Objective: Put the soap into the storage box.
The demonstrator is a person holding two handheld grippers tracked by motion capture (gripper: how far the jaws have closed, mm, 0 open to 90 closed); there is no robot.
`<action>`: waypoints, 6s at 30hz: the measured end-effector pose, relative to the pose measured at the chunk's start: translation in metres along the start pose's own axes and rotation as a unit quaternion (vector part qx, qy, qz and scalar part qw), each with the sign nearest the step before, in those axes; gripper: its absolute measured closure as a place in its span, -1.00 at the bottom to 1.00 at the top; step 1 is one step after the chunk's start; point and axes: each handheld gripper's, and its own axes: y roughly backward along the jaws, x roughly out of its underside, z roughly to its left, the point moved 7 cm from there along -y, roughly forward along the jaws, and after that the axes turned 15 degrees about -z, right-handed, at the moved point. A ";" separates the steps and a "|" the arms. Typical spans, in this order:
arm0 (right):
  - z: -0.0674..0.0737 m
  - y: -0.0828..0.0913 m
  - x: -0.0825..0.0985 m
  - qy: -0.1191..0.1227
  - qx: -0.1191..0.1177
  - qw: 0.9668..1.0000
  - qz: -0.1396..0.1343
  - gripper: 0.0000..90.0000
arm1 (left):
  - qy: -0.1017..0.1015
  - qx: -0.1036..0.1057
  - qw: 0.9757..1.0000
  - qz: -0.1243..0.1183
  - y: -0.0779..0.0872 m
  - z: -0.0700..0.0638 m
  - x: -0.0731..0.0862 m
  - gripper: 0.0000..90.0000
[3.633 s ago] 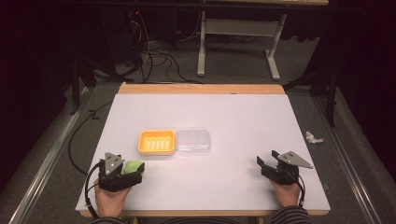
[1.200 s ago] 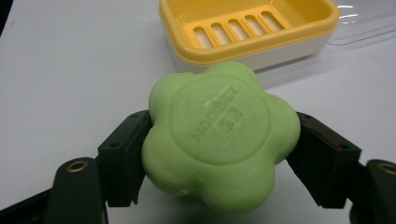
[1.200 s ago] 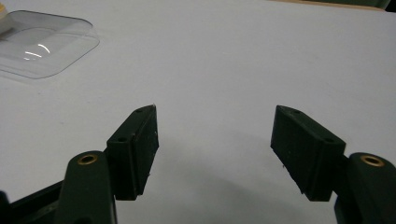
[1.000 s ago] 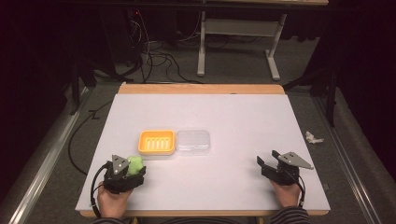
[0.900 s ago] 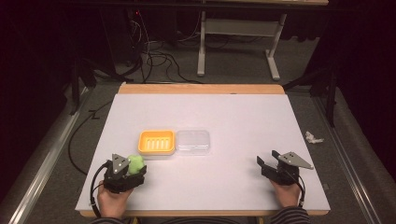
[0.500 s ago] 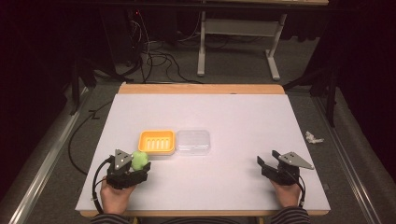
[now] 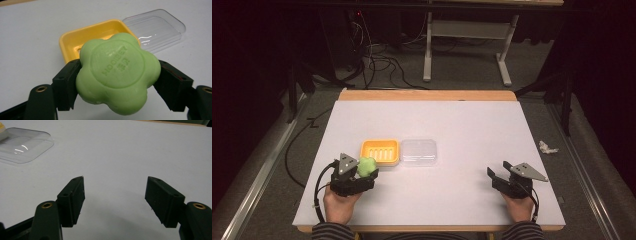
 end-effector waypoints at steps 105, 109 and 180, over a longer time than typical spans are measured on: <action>0.000 0.000 0.000 0.002 0.000 1.000 0.000 -0.28 | -0.046 -0.056 0.996 0.061 -0.101 0.014 0.042 -0.40; 0.000 0.000 0.000 0.002 0.001 1.000 0.000 -0.28 | -0.047 -0.058 0.995 0.064 -0.102 0.016 0.043 -0.41; 0.001 0.000 0.000 0.003 -0.007 1.000 0.002 -0.27 | 0.000 0.006 1.000 -0.007 -0.057 -0.004 -0.019 -0.38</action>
